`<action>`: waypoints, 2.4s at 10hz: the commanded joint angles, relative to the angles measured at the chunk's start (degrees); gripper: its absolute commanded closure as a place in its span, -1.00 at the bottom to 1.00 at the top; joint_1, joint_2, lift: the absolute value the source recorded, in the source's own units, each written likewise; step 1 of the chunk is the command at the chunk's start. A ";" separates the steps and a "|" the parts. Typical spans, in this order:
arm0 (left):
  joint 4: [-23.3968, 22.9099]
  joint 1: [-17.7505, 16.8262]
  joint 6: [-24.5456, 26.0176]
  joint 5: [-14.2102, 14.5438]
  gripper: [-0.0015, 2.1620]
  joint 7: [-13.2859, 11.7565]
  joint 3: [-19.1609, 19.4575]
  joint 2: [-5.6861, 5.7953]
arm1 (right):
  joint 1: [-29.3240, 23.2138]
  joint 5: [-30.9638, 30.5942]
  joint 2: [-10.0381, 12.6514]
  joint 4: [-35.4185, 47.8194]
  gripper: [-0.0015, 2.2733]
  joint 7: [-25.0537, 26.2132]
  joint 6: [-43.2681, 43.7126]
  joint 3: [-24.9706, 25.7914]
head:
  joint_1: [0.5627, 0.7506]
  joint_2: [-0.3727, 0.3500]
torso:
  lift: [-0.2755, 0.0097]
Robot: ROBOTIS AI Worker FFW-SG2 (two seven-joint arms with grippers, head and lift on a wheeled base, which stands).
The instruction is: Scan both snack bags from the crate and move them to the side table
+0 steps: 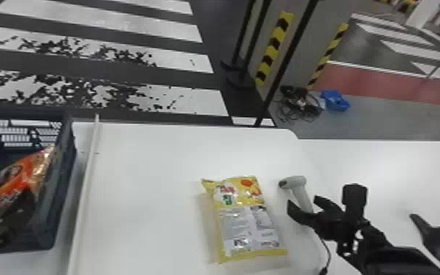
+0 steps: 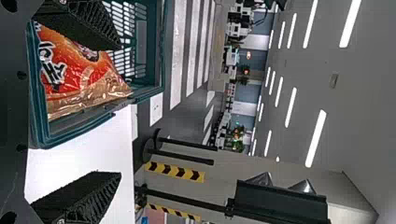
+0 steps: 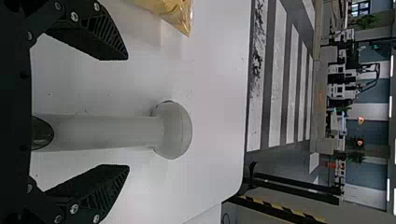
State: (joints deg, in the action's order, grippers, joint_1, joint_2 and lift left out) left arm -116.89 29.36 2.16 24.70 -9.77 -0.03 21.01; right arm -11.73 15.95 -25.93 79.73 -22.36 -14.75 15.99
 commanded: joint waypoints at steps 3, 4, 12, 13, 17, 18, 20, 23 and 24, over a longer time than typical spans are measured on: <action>0.00 0.25 -0.26 0.00 -0.97 -0.16 0.12 0.26 | 2.15 -1.18 -1.05 -3.35 -0.85 -0.49 1.95 -2.10 | 0.41 -0.86 | 0.26; 0.00 0.43 -0.44 0.00 -0.97 -0.51 0.39 0.43 | 2.86 -1.88 -1.05 -4.23 -0.84 -0.49 2.31 -2.63 | 0.41 -0.85 | 0.26; -3.17 3.59 -0.44 1.50 -0.97 -1.13 2.93 1.40 | 5.41 -4.17 -2.55 -5.46 0.97 4.52 -0.68 -6.85 | 0.41 -0.81 | 0.26; -3.17 3.51 -0.61 1.50 -0.97 -1.22 2.93 1.31 | 4.09 -3.99 -2.55 -3.79 0.97 5.49 -0.68 -5.71 | 0.41 -0.82 | 0.26; -2.99 2.98 -0.44 1.50 -0.97 -1.22 2.85 1.49 | -8.30 -2.85 -0.09 19.06 0.97 10.15 -15.27 2.12 | 0.41 -0.91 | 0.26; -2.91 2.80 -0.44 1.50 -0.97 -1.22 2.76 1.67 | -12.00 -1.53 1.93 25.12 0.97 10.41 -18.79 4.67 | 0.41 -0.90 | 0.26; -2.47 2.72 -0.61 1.76 -0.97 -1.22 2.76 2.02 | -16.30 1.81 5.63 31.19 0.97 10.41 -18.79 8.27 | 0.41 -0.88 | 0.26; -2.47 2.01 -0.61 1.67 -0.97 -1.22 1.44 1.75 | -23.51 4.80 10.28 44.72 0.97 10.32 -22.13 10.20 | 0.41 -0.82 | 0.26; -2.38 2.01 -0.61 1.67 -0.97 -1.30 1.18 1.49 | -25.62 5.15 11.43 47.98 0.98 10.50 -22.13 8.88 | 0.41 -0.79 | 0.26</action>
State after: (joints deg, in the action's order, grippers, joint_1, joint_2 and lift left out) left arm -119.32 31.37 1.54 26.40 -11.05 1.31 22.62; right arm -36.00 20.85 -15.28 125.49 -11.88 -36.64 25.59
